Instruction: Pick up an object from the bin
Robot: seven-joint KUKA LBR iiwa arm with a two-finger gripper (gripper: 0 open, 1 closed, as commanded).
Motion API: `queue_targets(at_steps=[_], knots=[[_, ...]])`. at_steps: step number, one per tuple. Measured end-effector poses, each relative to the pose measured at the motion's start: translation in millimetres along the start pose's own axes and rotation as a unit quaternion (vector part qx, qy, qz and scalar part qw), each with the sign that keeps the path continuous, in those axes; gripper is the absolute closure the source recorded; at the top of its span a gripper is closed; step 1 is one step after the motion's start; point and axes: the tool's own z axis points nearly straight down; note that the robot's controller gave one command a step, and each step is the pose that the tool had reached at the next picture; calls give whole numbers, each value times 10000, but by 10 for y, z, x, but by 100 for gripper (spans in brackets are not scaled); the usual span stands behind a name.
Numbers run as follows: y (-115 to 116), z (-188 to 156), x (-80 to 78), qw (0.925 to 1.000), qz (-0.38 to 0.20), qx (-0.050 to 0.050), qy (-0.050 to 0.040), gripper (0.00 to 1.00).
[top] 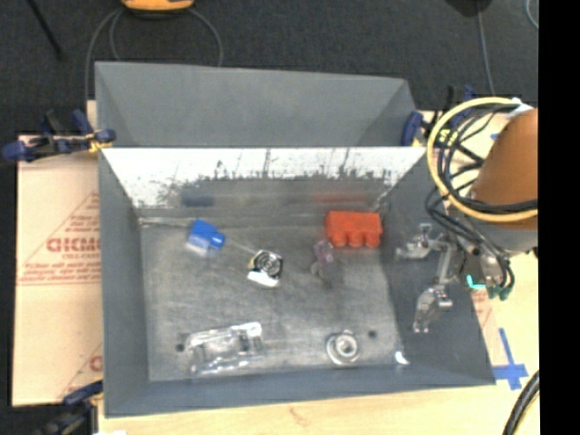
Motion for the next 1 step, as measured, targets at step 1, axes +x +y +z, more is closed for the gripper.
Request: queue_targets(at_steps=[1], knots=[[292, 1555, -890, 9320, -3622, 41, -93, 0]])
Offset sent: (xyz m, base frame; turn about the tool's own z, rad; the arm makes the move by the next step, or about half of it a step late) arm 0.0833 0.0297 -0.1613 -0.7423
